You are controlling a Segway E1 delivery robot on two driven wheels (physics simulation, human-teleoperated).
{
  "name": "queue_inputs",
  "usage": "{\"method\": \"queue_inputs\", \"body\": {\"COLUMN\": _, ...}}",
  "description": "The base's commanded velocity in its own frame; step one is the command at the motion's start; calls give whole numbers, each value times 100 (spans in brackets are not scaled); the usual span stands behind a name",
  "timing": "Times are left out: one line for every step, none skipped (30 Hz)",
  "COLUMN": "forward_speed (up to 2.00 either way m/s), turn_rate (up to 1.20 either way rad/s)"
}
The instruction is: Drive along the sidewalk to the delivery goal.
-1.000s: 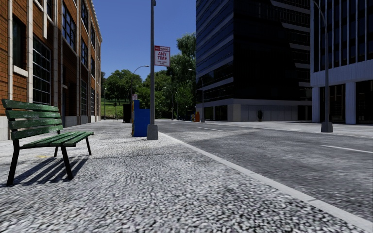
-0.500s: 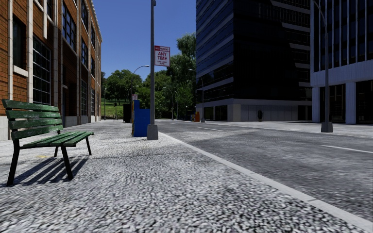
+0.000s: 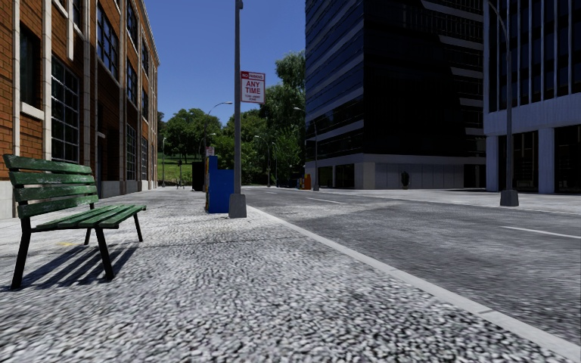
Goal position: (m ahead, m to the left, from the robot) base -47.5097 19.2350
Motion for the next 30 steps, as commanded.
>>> {"method": "queue_inputs", "body": {"forward_speed": 94, "turn_rate": 66}}
{"method": "queue_inputs", "body": {"forward_speed": 97, "turn_rate": 68}}
{"method": "queue_inputs", "body": {"forward_speed": 97, "turn_rate": 68}}
{"method": "queue_inputs", "body": {"forward_speed": 98, "turn_rate": 68}}
{"method": "queue_inputs", "body": {"forward_speed": 100, "turn_rate": 69}}
{"method": "queue_inputs", "body": {"forward_speed": 100, "turn_rate": 69}}
{"method": "queue_inputs", "body": {"forward_speed": 103, "turn_rate": 70}}
{"method": "queue_inputs", "body": {"forward_speed": 111, "turn_rate": 71}}
{"method": "queue_inputs", "body": {"forward_speed": 121, "turn_rate": 72}}
{"method": "queue_inputs", "body": {"forward_speed": 121, "turn_rate": 72}}
{"method": "queue_inputs", "body": {"forward_speed": 124, "turn_rate": 72}}
{"method": "queue_inputs", "body": {"forward_speed": 125, "turn_rate": 72}}
{"method": "queue_inputs", "body": {"forward_speed": 125, "turn_rate": 73}}
{"method": "queue_inputs", "body": {"forward_speed": 125, "turn_rate": 73}}
{"method": "queue_inputs", "body": {"forward_speed": 126, "turn_rate": 77}}
{"method": "queue_inputs", "body": {"forward_speed": 127, "turn_rate": 80}}
{"method": "queue_inputs", "body": {"forward_speed": 127, "turn_rate": 82}}
{"method": "queue_inputs", "body": {"forward_speed": 127, "turn_rate": 82}}
{"method": "queue_inputs", "body": {"forward_speed": 127, "turn_rate": 84}}
{"method": "queue_inputs", "body": {"forward_speed": 127, "turn_rate": 84}}
{"method": "queue_inputs", "body": {"forward_speed": 127, "turn_rate": 84}}
{"method": "queue_inputs", "body": {"forward_speed": 127, "turn_rate": 84}}
{"method": "queue_inputs", "body": {"forward_speed": 127, "turn_rate": 84}}
{"method": "queue_inputs", "body": {"forward_speed": 127, "turn_rate": 84}}
{"method": "queue_inputs", "body": {"forward_speed": 127, "turn_rate": 84}}
{"method": "queue_inputs", "body": {"forward_speed": 127, "turn_rate": 84}}
{"method": "queue_inputs", "body": {"forward_speed": 127, "turn_rate": 84}}
{"method": "queue_inputs", "body": {"forward_speed": 127, "turn_rate": 84}}
{"method": "queue_inputs", "body": {"forward_speed": 127, "turn_rate": 84}}
{"method": "queue_inputs", "body": {"forward_speed": 127, "turn_rate": 85}}
